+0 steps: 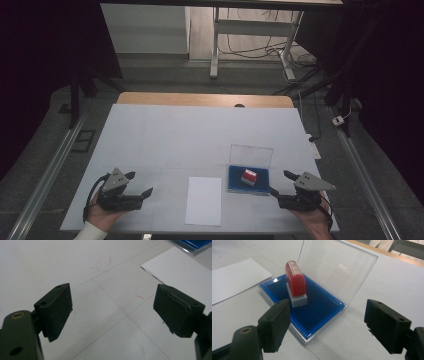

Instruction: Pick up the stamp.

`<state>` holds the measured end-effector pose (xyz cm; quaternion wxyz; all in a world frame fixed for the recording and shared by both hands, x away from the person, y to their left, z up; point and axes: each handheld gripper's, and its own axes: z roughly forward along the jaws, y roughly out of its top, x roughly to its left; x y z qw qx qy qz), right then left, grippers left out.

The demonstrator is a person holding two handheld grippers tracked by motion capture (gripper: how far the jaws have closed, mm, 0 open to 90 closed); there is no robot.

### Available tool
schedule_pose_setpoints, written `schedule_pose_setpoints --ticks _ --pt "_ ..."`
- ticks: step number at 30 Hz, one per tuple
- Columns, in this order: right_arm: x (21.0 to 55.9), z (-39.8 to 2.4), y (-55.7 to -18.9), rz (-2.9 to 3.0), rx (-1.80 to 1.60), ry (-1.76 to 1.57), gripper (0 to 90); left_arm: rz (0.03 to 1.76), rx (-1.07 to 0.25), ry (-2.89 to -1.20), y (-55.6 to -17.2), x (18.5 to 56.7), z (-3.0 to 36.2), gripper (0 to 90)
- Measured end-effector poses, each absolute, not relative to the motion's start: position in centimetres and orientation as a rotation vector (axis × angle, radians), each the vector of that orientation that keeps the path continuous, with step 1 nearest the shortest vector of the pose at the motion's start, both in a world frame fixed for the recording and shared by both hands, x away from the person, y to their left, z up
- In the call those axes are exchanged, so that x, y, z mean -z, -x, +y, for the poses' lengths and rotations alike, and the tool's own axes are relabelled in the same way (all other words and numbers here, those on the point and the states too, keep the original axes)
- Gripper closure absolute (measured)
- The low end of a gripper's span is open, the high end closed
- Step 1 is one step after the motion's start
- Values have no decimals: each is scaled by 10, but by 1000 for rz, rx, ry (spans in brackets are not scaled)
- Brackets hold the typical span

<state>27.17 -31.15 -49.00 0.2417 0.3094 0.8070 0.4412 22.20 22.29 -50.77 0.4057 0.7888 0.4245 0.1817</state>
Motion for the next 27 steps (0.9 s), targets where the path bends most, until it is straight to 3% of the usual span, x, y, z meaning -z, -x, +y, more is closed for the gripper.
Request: schedule_pose_setpoints --ticks 27 --pt "463 -286 -286 2322 -1216 -782 239 1081 -449 -2014 -229 512 223 166"
